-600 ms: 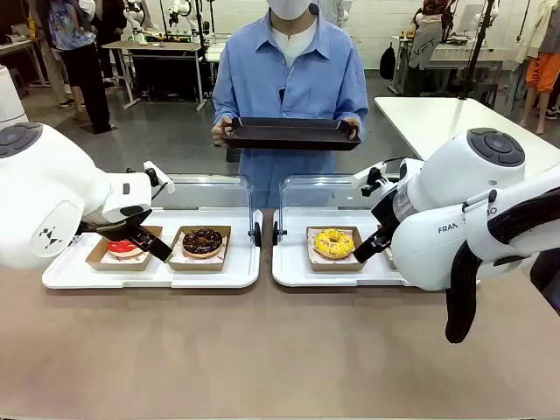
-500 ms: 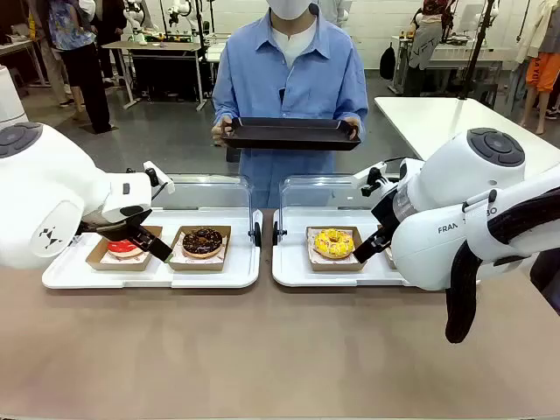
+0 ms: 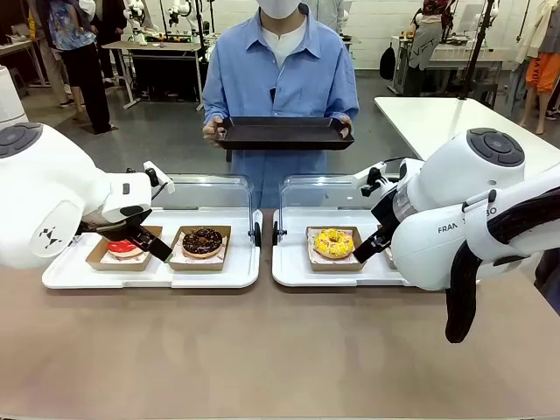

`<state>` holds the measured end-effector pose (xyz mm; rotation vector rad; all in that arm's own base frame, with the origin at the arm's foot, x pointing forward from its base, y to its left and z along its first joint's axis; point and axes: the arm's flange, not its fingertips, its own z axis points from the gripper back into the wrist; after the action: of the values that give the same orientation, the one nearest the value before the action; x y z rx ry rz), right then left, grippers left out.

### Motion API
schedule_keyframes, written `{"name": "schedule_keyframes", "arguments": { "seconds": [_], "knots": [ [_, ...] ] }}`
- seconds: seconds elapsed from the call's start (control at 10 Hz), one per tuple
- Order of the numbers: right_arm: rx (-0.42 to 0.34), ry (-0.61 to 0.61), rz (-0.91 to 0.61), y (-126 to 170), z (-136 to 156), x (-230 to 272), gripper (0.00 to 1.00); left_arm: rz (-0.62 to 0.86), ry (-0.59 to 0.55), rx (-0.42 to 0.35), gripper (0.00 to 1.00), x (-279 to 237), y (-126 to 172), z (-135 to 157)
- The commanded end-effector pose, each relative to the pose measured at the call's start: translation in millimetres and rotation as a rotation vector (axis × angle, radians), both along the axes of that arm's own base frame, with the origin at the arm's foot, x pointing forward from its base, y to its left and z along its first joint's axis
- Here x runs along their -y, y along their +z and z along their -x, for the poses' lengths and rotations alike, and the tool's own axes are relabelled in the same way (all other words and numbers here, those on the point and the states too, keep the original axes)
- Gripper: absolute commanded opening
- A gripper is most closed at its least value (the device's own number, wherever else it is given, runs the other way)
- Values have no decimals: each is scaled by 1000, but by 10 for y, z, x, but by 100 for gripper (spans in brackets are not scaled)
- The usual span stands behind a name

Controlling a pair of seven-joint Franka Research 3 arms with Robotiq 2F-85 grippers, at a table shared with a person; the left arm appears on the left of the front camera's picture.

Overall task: Provide the desired donut to the person.
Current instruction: Pick up and lift the Paper togo box containing the Donut pointed at by the person.

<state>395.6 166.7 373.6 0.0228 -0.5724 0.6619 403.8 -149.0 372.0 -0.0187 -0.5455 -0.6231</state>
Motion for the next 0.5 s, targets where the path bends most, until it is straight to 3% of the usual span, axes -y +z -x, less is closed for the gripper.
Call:
{"name": "schedule_keyframes", "arguments": {
  "seconds": [0.0, 0.4],
  "knots": [
    [0, 0, 0, 0, 0, -1, 100, 0, 0, 0, 100, 0, -1, 1],
    [0, 0, 0, 0, 0, -1, 100, 0, 0, 0, 100, 0, -1, 1]
  ]
}}
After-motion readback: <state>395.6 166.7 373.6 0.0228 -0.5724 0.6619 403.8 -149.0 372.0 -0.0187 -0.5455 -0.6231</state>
